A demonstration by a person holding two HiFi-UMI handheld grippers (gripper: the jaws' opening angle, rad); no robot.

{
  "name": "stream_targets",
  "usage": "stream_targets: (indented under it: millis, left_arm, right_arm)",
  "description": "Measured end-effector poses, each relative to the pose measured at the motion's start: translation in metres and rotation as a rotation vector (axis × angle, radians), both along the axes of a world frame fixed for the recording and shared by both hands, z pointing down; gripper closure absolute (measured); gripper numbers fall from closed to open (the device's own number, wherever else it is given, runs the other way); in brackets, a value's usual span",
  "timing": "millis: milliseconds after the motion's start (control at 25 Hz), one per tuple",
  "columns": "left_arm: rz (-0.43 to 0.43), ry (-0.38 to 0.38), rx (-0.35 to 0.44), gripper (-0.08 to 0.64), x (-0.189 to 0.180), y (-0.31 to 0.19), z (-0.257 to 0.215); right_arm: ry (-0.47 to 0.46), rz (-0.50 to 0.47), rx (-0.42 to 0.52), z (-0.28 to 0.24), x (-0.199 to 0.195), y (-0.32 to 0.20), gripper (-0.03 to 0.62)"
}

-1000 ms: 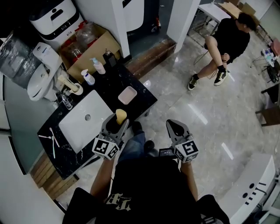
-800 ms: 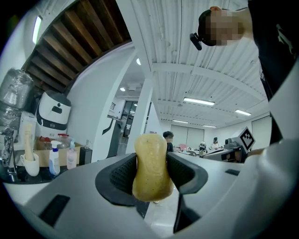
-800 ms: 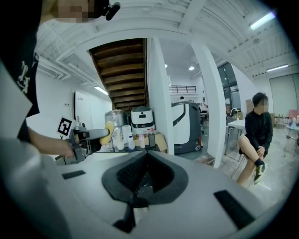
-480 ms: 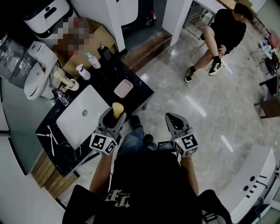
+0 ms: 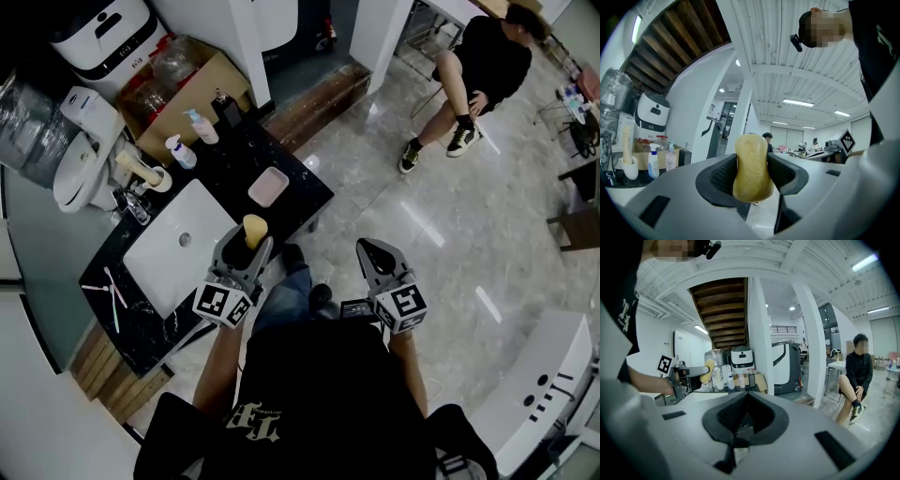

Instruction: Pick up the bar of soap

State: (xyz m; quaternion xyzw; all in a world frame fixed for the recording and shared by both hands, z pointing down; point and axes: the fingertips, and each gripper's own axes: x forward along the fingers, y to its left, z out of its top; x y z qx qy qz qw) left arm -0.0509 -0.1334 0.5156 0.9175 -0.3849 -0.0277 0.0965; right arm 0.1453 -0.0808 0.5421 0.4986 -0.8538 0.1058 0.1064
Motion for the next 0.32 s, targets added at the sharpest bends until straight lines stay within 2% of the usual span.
stream_targets:
  millis: [320]
  left_arm:
    - [-0.003,-0.005,-0.008,0.348,-0.0056,-0.0043,0.0042]
  right_arm:
    - [0.005,-0.017,0.005,0.0047,-0.0066,-0.0052,0.584]
